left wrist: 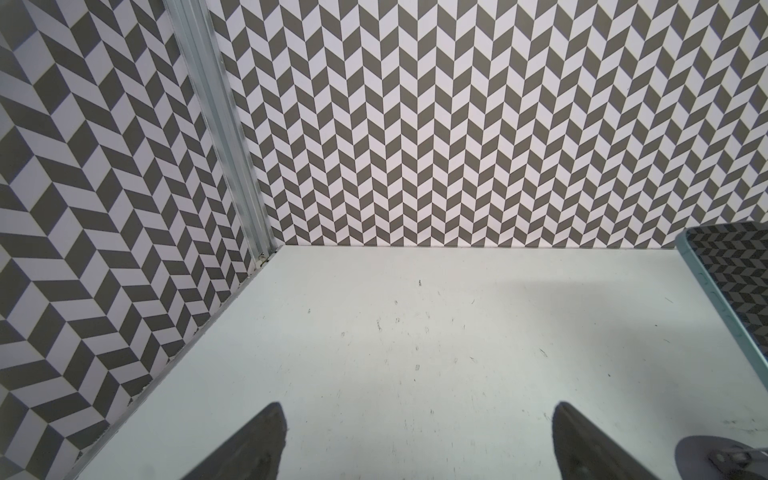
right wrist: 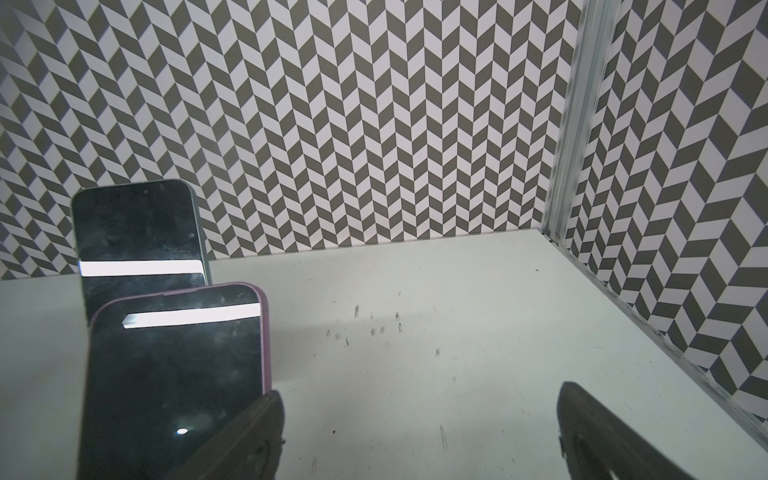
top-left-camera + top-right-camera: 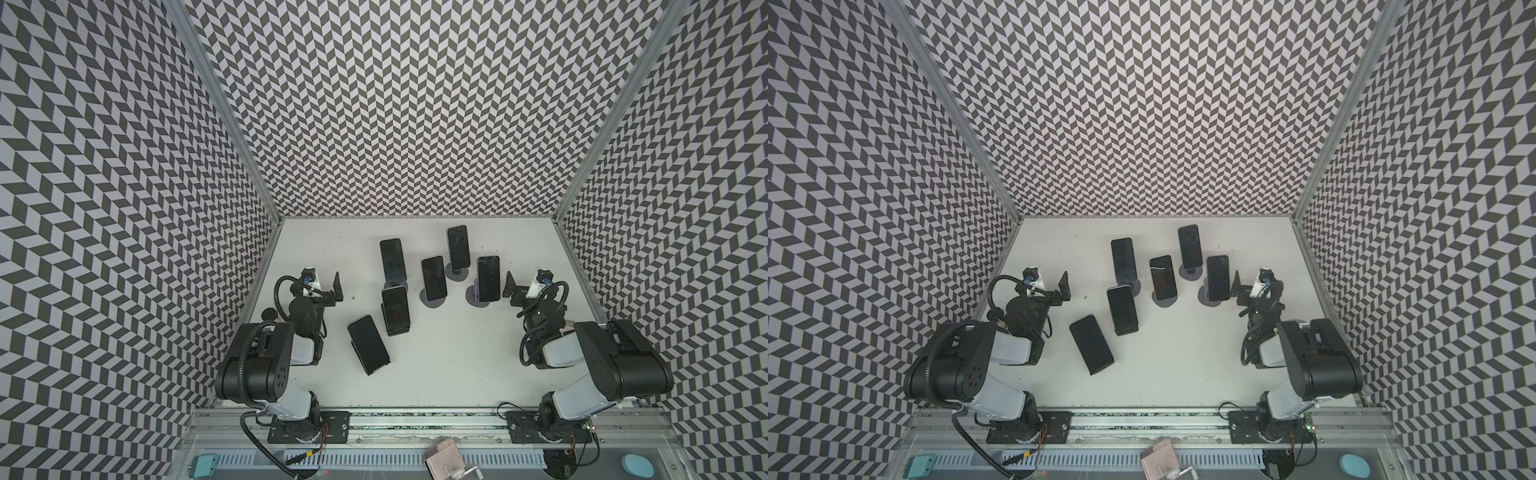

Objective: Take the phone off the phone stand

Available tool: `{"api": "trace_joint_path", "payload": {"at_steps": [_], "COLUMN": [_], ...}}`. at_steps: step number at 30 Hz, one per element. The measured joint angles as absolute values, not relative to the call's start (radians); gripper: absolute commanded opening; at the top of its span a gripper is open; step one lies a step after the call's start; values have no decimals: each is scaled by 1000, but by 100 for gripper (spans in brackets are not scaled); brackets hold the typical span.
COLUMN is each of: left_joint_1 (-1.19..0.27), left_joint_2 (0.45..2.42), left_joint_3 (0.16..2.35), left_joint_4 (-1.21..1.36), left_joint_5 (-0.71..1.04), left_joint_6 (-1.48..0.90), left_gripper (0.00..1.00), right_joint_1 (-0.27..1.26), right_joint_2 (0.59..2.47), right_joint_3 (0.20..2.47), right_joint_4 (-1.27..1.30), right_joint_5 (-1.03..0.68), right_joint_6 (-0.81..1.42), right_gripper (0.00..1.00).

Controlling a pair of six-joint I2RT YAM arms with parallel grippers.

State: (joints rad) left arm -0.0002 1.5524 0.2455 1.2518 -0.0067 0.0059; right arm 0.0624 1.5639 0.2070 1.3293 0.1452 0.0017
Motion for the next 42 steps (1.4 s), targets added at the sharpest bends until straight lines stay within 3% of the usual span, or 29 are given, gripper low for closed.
{"api": "trace_joint_path", "payload": {"at_steps": [13, 17, 22, 33, 42], "left_joint_1": [0, 0, 0, 7, 9], "left_joint_2": [1552, 1552, 1546, 1333, 1204], "left_joint_3": [245, 245, 243, 200, 282], "left_joint_4": [1252, 1252, 1253, 1213, 987], "left_joint_5": [-7, -7, -28, -68, -116], "left_joint_6": [6, 5, 1, -30, -50], "left_gripper": [100, 94, 98, 98, 99], "right_joint_1": [62, 62, 62, 62, 62], "right_joint_2": [1564, 1564, 1525, 1330, 1216], "right_joint_3": [207, 207, 197, 168, 200], "right_joint_4": [1329, 1329, 1315, 1235, 1064], "right_joint_5": [145, 145, 155, 207, 207], "right_joint_6": [2, 2, 4, 34, 35], "right_gripper": [99, 100, 100, 99, 99]}}
